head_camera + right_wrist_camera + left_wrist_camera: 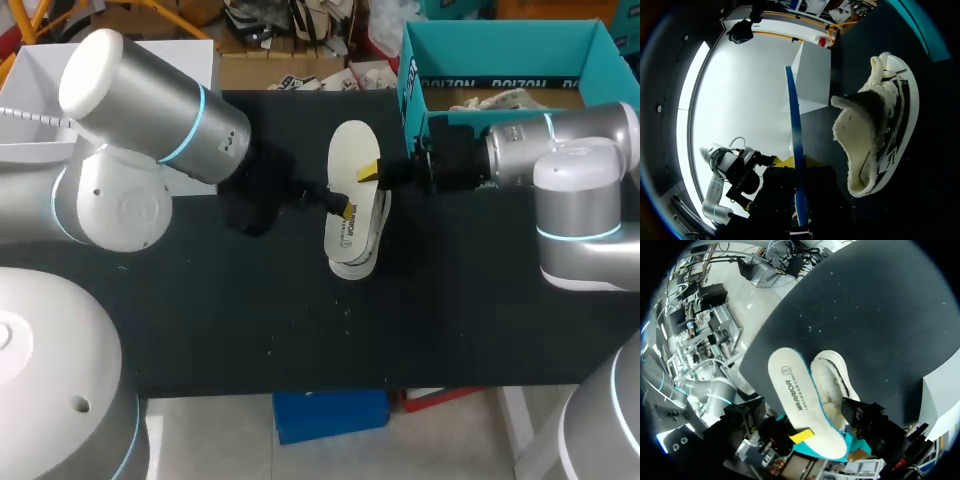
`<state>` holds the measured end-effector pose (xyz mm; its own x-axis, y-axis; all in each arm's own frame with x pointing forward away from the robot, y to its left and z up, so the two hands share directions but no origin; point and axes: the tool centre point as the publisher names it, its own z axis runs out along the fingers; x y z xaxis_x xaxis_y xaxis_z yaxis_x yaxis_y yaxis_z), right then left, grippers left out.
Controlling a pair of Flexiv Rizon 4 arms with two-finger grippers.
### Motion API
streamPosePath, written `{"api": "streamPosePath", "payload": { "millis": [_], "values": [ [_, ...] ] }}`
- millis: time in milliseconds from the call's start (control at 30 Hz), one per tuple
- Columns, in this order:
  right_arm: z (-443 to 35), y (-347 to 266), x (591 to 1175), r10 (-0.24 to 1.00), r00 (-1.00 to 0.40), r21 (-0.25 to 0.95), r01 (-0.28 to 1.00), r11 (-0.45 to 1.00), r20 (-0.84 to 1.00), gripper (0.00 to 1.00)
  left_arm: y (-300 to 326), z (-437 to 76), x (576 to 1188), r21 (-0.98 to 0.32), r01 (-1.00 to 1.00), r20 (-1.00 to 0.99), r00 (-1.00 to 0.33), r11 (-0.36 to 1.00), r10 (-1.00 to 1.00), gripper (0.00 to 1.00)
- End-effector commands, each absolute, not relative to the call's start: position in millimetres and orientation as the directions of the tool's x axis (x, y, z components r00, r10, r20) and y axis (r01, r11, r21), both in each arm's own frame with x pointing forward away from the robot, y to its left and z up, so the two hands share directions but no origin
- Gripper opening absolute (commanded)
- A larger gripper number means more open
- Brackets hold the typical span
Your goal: Take the shoe out of the shoebox, open the shoe tongue, remove and reinsert the insole, then place the shoe into the shoebox
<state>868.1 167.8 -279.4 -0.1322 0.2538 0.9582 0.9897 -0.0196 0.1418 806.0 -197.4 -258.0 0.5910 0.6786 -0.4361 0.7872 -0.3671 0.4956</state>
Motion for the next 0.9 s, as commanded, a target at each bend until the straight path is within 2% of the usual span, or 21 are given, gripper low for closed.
{"api": "streamPosePath", "payload": {
  "millis": [33, 167, 267, 567, 900],
  "values": [
    [-279.8, 168.6, 867.7, 0.254, -0.132, 0.142, 0.99, -0.022, 0.958, 0.0, -218.5, -255.4, 809.6, 0.373, 0.858, 0.005, 0.379, -0.354, 0.925, 1.0],
    [-279.8, 168.6, 867.7, 0.254, -0.132, 0.142, 0.99, -0.022, 0.958, 0.0, -230.6, -257.0, 816.5, 0.201, 0.924, 0.104, 0.311, -0.326, 0.945, 1.0],
    [-279.8, 168.6, 867.7, 0.254, -0.132, 0.142, 0.99, -0.022, 0.958, 0.0, -234.5, -257.3, 816.3, 0.154, 0.941, 0.183, 0.272, -0.301, 0.945, 1.0],
    [-279.8, 168.6, 867.7, 0.254, -0.132, 0.142, 0.99, -0.022, 0.958, 0.0, -228.0, -248.1, 816.4, 0.113, 0.97, 0.245, 0.181, -0.213, 0.952, 1.0],
    [-279.8, 168.6, 867.7, 0.254, -0.132, 0.142, 0.99, -0.022, 0.958, 0.0, -215.2, -234.5, 808.2, 0.152, 0.974, 0.223, 0.131, -0.167, 0.966, 1.0]
  ]
}}
